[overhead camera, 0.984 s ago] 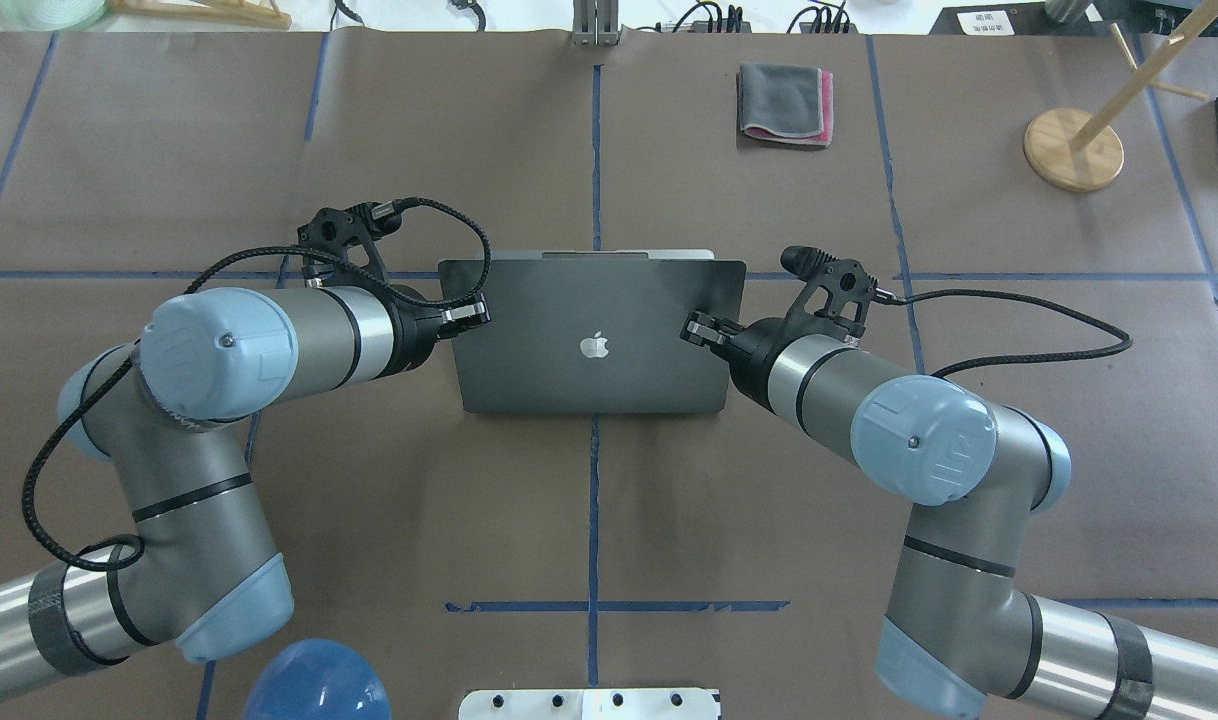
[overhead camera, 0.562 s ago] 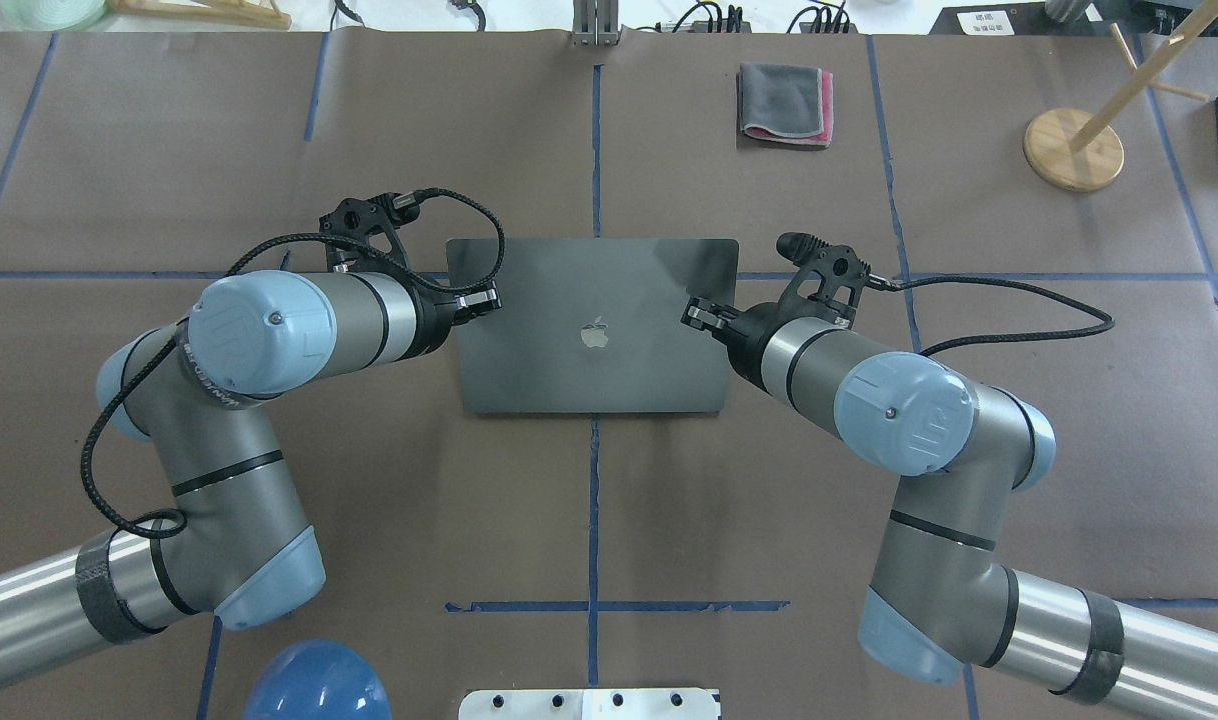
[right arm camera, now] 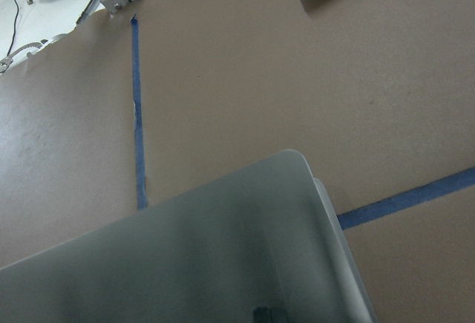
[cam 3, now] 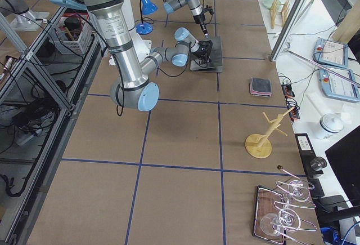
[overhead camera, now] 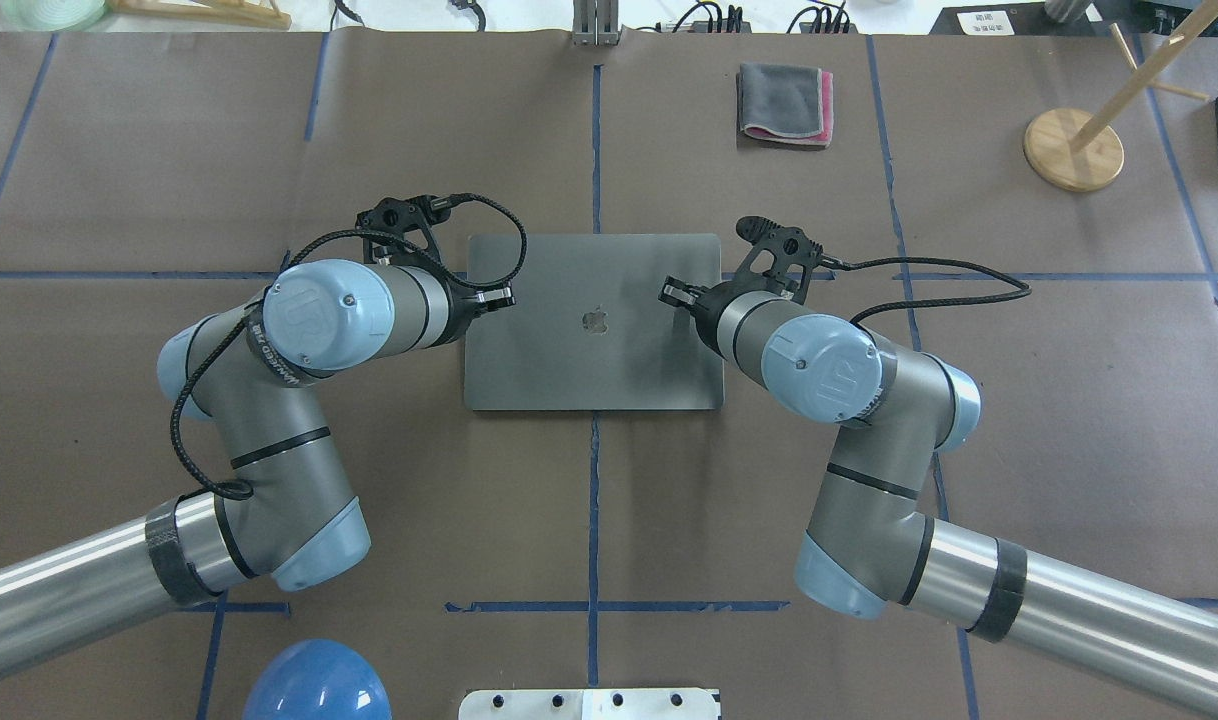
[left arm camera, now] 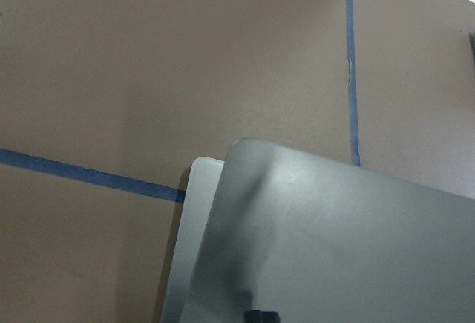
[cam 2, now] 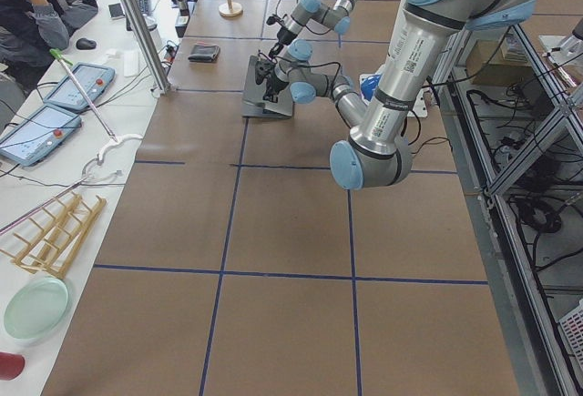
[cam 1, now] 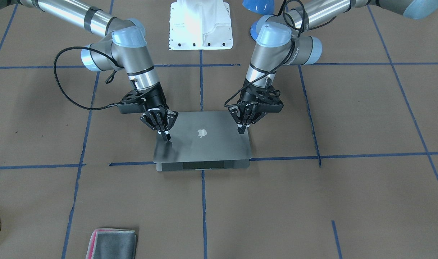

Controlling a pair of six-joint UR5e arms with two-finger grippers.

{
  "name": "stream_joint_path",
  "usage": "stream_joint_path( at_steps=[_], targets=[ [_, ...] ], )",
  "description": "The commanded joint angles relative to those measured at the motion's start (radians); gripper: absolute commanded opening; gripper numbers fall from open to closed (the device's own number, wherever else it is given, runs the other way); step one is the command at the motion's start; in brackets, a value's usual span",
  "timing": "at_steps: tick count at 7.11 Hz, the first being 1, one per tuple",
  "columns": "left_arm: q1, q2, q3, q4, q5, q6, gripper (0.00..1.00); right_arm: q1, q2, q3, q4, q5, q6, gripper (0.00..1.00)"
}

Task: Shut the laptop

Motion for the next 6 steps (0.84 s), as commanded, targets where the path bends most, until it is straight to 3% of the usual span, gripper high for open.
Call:
stream_joint_path(
  at_steps=[1,2,3,4,5,6],
  targets=[
    [-0.006,-0.023,0.061,-0.001,-0.020,0.040,0.00,0.005,0.029,-0.052,-0.003,0.063,0.000,0.20],
    [-0.041,-0.023,0.058,0.000,-0.129,0.042,0.06,0.013,0.029,-0.049,-0.040,0.091,-0.001,0.73],
    [-0.066,-0.019,0.058,0.002,-0.217,0.051,0.58,0.016,0.047,-0.041,-0.116,0.095,-0.010,0.99],
    [-0.066,-0.013,0.061,0.003,-0.216,0.082,0.99,0.034,0.052,-0.032,-0.158,0.171,-0.012,0.99],
    [-0.068,-0.009,0.061,0.005,-0.218,0.083,1.00,0.059,0.044,0.003,-0.220,0.247,-0.021,0.99],
    [-0.068,-0.008,0.052,0.043,-0.222,0.086,1.00,0.062,0.049,0.054,-0.336,0.254,-0.097,0.99]
  ],
)
